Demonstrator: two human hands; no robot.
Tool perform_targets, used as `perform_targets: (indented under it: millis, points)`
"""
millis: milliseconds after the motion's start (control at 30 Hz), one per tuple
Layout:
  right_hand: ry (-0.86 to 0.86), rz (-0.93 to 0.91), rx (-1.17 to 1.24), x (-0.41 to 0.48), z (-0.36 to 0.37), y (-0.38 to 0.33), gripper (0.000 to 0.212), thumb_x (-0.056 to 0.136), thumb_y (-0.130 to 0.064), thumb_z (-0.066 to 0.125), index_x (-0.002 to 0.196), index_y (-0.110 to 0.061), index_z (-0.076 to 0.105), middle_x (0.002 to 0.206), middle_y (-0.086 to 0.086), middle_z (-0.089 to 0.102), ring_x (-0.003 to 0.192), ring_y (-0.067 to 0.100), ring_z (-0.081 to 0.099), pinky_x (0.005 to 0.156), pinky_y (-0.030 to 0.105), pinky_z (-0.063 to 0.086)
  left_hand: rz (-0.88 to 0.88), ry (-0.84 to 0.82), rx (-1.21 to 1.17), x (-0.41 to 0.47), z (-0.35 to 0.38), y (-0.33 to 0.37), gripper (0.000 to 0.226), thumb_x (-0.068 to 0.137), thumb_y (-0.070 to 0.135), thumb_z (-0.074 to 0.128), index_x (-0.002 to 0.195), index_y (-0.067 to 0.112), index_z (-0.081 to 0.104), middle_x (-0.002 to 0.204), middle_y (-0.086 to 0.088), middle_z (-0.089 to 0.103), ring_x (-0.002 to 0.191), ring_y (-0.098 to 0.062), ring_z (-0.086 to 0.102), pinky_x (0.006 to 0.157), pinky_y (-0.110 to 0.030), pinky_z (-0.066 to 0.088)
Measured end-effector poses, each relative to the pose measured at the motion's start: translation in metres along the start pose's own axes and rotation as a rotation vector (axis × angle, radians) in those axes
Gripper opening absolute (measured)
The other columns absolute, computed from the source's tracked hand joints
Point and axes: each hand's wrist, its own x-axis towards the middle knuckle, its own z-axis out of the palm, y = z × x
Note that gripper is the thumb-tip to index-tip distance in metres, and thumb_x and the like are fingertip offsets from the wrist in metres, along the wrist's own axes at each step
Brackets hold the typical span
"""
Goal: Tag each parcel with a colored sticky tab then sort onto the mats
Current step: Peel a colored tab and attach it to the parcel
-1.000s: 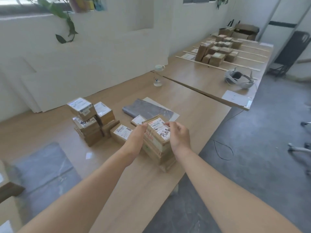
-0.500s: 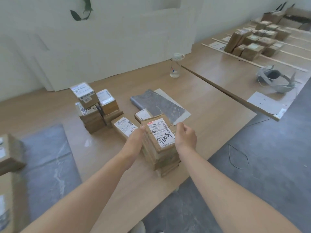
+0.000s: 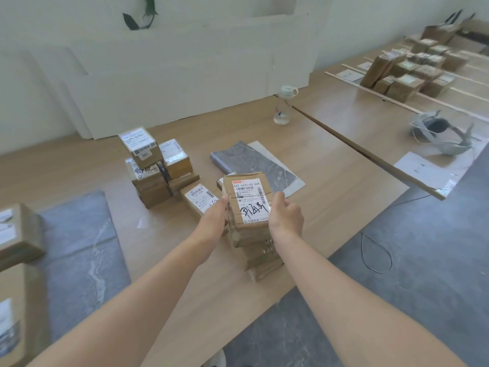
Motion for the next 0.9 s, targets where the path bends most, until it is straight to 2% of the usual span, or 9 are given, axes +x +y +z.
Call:
perform_targets:
  millis: [67, 167, 233, 367, 433, 533, 700, 833, 900]
  points:
    - [-0.005, -0.044, 0.023, -0.005, 0.000, -0.012, 0.045, 0.093, -0.044, 0.037, 0.062, -0.013, 0.048, 0.069, 0.004, 0.058, 0.066, 0.024, 0.050, 0.066, 0.038, 0.045, 0.023, 0.031, -0.039, -0.003, -0.006, 0.009, 0.044, 0.104, 0.051, 0.032, 0.104, 0.031, 0.071, 0.102, 0.011, 0.077, 0.108, -0.023, 0.067, 0.102, -0.042, 0.047]
    - [-0.036, -0.109, 0.054, -0.014, 0.000, -0.027, 0.043, 0.096, -0.041, 0.037, 0.064, -0.013, 0.039, 0.066, 0.004, 0.050, 0.062, 0.022, 0.042, 0.059, 0.035, 0.036, 0.094, 0.066, -0.067, -0.013, -0.015, 0.023, 0.040, 0.106, 0.047, 0.032, 0.099, 0.033, 0.069, 0.091, 0.018, 0.075, 0.102, -0.017, 0.067, 0.098, -0.037, 0.050]
    - [-0.053, -0.144, 0.054, -0.022, 0.000, -0.039, 0.040, 0.095, -0.041, 0.037, 0.067, -0.013, 0.041, 0.066, 0.004, 0.050, 0.062, 0.022, 0.042, 0.058, 0.034, 0.036, 0.140, 0.089, -0.095, -0.024, -0.019, 0.034, 0.037, 0.106, 0.045, 0.032, 0.098, 0.033, 0.066, 0.090, 0.018, 0.072, 0.097, -0.016, 0.066, 0.092, -0.034, 0.050]
    - [-0.085, -0.197, 0.078, -0.037, -0.001, -0.061, 0.036, 0.095, -0.038, 0.037, 0.068, -0.014, 0.040, 0.067, 0.004, 0.049, 0.064, 0.022, 0.043, 0.061, 0.035, 0.038, 0.196, 0.136, -0.149, -0.038, -0.031, 0.052, 0.037, 0.106, 0.045, 0.033, 0.106, 0.030, 0.067, 0.109, 0.007, 0.073, 0.106, -0.021, 0.066, 0.097, -0.038, 0.050]
    - [-0.102, -0.223, 0.109, -0.045, -0.001, -0.071, 0.036, 0.094, -0.038, 0.037, 0.066, -0.015, 0.035, 0.065, 0.002, 0.045, 0.064, 0.021, 0.041, 0.062, 0.036, 0.036, 0.230, 0.151, -0.161, -0.044, -0.036, 0.058, 0.039, 0.106, 0.045, 0.032, 0.110, 0.029, 0.068, 0.112, 0.005, 0.074, 0.106, -0.020, 0.066, 0.093, -0.036, 0.049]
    - [-0.118, -0.254, 0.139, -0.055, 0.001, -0.082, 0.038, 0.095, -0.036, 0.037, 0.063, -0.017, 0.031, 0.061, -0.001, 0.040, 0.061, 0.019, 0.037, 0.059, 0.034, 0.033, 0.285, 0.190, -0.168, -0.056, -0.044, 0.064, 0.042, 0.107, 0.042, 0.031, 0.102, 0.029, 0.070, 0.092, 0.009, 0.078, 0.094, -0.018, 0.069, 0.089, -0.036, 0.050]
    - [-0.166, -0.290, 0.135, -0.075, 0.013, -0.089, 0.039, 0.095, -0.039, 0.037, 0.063, -0.017, 0.035, 0.062, 0.000, 0.045, 0.062, 0.020, 0.042, 0.060, 0.035, 0.034, 0.309, 0.236, -0.187, -0.079, -0.065, 0.065, 0.045, 0.107, 0.041, 0.031, 0.109, 0.021, 0.071, 0.099, -0.002, 0.078, 0.085, -0.016, 0.072, 0.085, -0.034, 0.053]
    - [-0.229, -0.311, 0.128, -0.098, 0.028, -0.091, 0.039, 0.098, -0.036, 0.038, 0.063, -0.018, 0.035, 0.061, -0.002, 0.043, 0.063, 0.020, 0.039, 0.060, 0.034, 0.033, 0.335, 0.279, -0.191, -0.098, -0.089, 0.055, 0.044, 0.107, 0.038, 0.029, 0.105, 0.022, 0.070, 0.086, 0.005, 0.078, 0.073, -0.010, 0.071, 0.066, -0.023, 0.054]
    - [-0.259, -0.327, 0.116, -0.113, 0.036, -0.091, 0.038, 0.099, -0.035, 0.038, 0.067, -0.016, 0.038, 0.063, -0.002, 0.045, 0.063, 0.019, 0.041, 0.060, 0.035, 0.033, 0.338, 0.325, -0.192, -0.109, -0.101, 0.052, 0.042, 0.107, 0.039, 0.030, 0.099, 0.024, 0.069, 0.079, 0.010, 0.076, 0.071, -0.010, 0.069, 0.071, -0.026, 0.053]
